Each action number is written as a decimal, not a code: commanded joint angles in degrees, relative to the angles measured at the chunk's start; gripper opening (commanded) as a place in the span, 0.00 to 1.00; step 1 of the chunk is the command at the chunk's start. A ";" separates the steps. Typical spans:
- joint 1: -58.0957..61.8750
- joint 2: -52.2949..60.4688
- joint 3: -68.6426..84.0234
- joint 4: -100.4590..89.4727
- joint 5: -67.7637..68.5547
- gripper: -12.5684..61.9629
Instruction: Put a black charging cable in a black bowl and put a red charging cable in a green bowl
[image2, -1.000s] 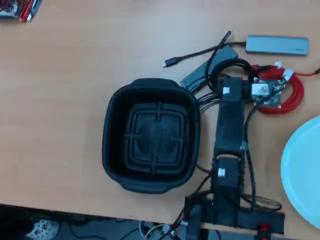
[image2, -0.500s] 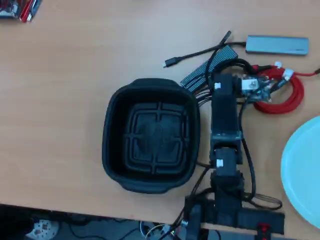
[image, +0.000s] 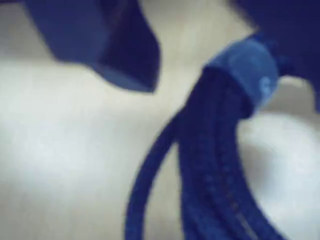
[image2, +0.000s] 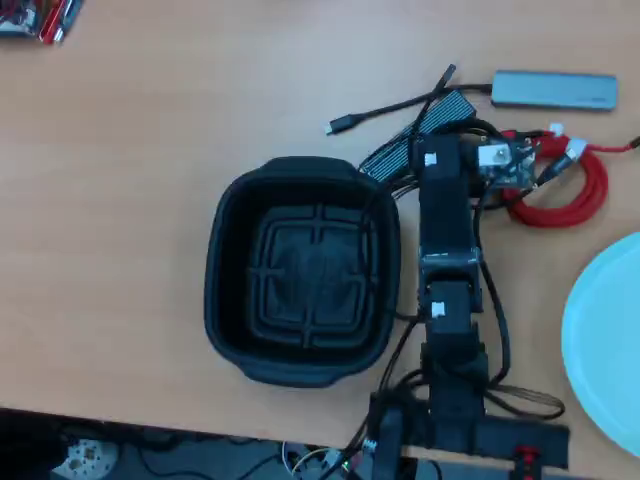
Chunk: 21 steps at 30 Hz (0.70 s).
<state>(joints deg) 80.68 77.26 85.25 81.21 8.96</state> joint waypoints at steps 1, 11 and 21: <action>-0.53 0.44 -4.31 1.85 -1.85 0.61; 1.14 0.53 -4.13 3.34 -13.62 0.61; 5.45 -1.76 -3.43 4.57 -12.83 0.61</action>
<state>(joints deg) 85.87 76.38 85.25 83.41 -4.39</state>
